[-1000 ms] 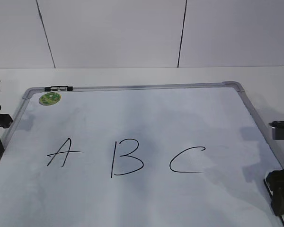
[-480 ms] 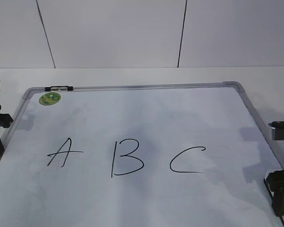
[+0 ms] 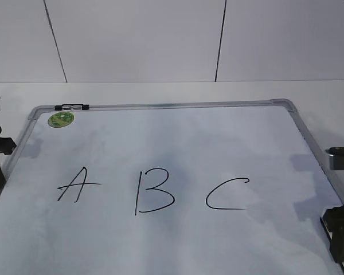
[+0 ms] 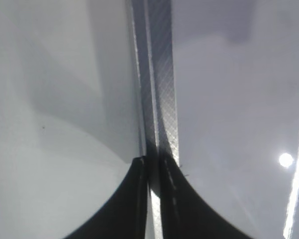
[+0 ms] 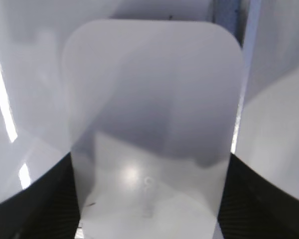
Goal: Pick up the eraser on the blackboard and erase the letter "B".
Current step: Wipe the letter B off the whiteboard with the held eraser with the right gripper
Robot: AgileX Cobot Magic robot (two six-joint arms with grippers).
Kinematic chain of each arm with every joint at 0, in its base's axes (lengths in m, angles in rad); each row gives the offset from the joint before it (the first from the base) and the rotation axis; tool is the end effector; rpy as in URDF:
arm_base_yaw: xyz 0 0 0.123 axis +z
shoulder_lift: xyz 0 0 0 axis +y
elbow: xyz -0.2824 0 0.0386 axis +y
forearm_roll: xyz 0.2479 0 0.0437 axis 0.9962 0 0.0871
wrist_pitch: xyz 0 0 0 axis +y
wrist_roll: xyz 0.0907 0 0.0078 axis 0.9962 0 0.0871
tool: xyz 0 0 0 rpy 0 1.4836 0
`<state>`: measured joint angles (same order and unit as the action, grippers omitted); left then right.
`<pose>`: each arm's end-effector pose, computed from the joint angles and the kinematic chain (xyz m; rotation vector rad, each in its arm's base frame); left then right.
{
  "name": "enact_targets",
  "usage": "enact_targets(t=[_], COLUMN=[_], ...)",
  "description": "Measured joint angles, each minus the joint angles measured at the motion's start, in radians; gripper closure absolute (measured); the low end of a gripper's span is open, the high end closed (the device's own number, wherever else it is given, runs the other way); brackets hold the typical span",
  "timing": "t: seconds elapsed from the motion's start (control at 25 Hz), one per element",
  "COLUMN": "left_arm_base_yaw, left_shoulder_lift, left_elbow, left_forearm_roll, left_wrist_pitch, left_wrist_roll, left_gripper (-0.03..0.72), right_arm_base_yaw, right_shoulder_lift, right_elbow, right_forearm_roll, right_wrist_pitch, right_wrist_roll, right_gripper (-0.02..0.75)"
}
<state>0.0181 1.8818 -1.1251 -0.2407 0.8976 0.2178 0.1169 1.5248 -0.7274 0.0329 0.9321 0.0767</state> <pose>0.3352 -0.0109 0.1522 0.0768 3.1013 -0.2902 0.2216 0.0284 0.1693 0.0301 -3.0677 -0.0287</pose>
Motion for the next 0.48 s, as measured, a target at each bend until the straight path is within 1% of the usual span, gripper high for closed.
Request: enact_targets(t=[0.48], left_arm_base_yaw=[0.000], left_shoulder_lift=[0.000], left_elbow=[0.000], left_forearm_roll=[-0.007], left_wrist_pitch=[0.000], left_wrist_roll=[0.000], left_gripper=[0.673], right_arm_base_yaw=[0.000], right_shoulder_lift=[0.008], right_elbow=[-0.114], right_forearm_roll=[-0.001], right_wrist_pitch=[0.105], right_wrist_roll=[0.000], right_gripper=[0.211])
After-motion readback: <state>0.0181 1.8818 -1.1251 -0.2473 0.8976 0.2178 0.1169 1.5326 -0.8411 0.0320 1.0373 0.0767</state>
